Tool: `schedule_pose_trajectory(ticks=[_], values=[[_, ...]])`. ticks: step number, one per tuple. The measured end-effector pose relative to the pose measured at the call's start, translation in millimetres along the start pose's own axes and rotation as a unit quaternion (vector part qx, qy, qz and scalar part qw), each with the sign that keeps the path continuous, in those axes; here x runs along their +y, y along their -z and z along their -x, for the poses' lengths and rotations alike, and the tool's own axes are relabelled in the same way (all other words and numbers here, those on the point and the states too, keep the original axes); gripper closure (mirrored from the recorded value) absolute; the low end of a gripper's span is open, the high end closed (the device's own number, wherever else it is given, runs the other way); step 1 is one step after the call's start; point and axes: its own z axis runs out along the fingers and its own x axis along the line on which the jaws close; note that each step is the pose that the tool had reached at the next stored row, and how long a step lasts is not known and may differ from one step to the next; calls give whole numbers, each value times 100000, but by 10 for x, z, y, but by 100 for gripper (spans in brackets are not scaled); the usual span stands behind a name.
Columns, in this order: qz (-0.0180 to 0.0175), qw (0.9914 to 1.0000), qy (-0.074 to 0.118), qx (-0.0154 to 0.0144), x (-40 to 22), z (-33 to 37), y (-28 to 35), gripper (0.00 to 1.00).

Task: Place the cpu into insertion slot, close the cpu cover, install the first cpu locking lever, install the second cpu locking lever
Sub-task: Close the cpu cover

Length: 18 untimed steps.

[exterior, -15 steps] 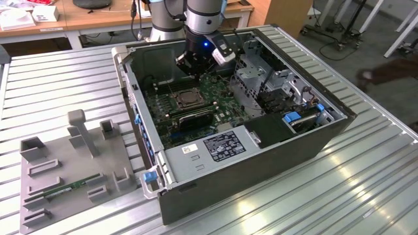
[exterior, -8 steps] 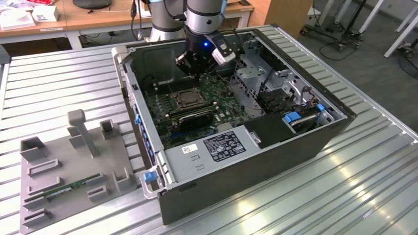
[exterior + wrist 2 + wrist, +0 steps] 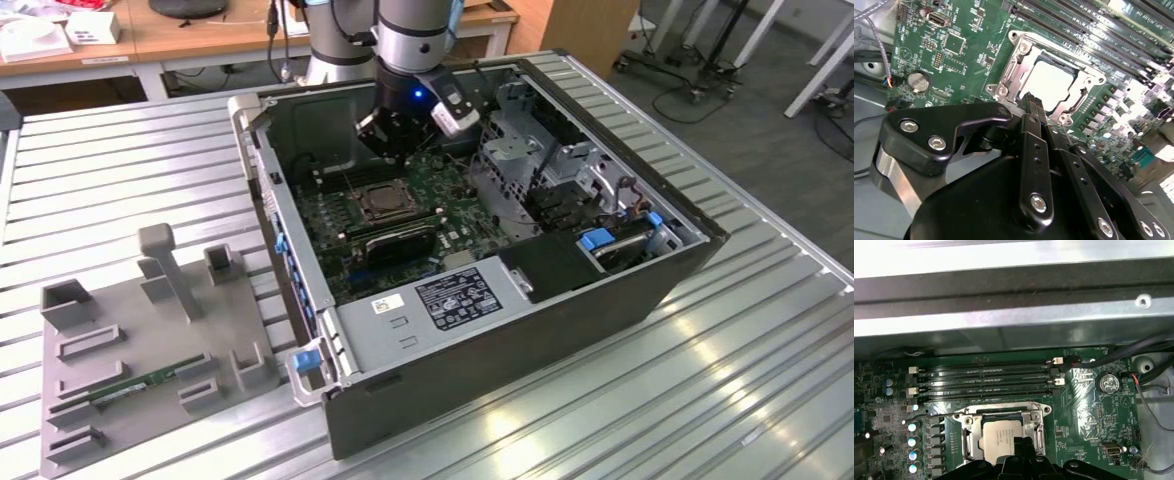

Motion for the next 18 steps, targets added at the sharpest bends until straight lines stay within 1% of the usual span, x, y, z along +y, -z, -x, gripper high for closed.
schedule_pose_trajectory(ticks=[3,8,13,18], values=[[11,99998,554,34,-22,-14,-14,89],[-13,99990,1392,97,-35,-57,-41,89],[-1,99975,2228,145,-62,-87,-62,89],[-5,99952,3079,202,-89,-148,-79,89]])
